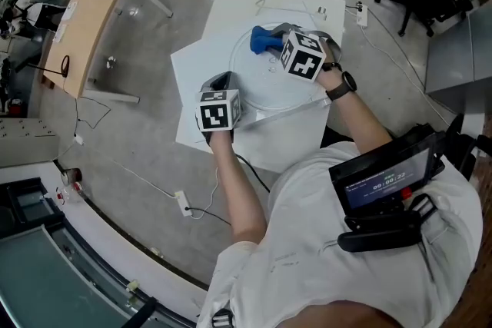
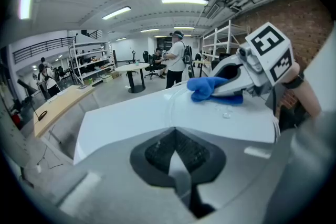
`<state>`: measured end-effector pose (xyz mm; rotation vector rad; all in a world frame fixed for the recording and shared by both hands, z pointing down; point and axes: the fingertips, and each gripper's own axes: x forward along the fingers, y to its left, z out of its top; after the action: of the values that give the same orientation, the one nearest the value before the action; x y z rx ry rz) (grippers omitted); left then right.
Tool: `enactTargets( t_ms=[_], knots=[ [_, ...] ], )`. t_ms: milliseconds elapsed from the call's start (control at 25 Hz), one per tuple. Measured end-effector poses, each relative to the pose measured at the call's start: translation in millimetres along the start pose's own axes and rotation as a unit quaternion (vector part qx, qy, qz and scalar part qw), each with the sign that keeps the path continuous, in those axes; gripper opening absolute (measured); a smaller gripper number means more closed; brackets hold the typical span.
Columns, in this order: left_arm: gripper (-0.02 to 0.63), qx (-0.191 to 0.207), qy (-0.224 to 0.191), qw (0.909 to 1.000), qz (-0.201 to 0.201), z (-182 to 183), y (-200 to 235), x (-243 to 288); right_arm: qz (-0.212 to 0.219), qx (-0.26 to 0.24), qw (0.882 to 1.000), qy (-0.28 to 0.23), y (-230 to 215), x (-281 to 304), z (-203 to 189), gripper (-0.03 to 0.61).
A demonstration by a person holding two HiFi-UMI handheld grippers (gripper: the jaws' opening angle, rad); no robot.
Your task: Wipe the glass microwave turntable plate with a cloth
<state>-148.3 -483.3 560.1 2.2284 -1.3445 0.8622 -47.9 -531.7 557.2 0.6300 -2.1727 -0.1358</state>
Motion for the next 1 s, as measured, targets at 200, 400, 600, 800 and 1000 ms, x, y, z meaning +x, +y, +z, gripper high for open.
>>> enactTargets(
  t_ms=[200, 400, 600, 800, 1000],
  knots=[
    [0.002, 0.014, 0.002, 0.9998, 0.013, -2, 9, 1, 0.101, 0.045, 0.994, 0.022, 17, -40, -40, 0.083],
    [0.002, 0.006, 0.005, 0.9999, 0.008, -1, 5, 1, 0.241, -0.024, 0.97, 0.001, 86, -59, -31, 0.106],
    [0.002, 0.014, 0.001, 0.9998, 0.017, -4, 10, 4, 0.218, -0.06, 0.973, -0.04, 106, -37, 14, 0.081],
    [0.002, 0.017, 0.003, 0.9999, 0.004, -5, 3, 2, 0.083, 0.009, 0.996, -0.027, 48, -19, 1, 0.077],
    [0.002, 0.031, -0.006, 0.9995, 0.005, -8, 9, 2, 0.009, 0.079, 0.997, 0.004, 22, -42, -44, 0.077]
  ],
)
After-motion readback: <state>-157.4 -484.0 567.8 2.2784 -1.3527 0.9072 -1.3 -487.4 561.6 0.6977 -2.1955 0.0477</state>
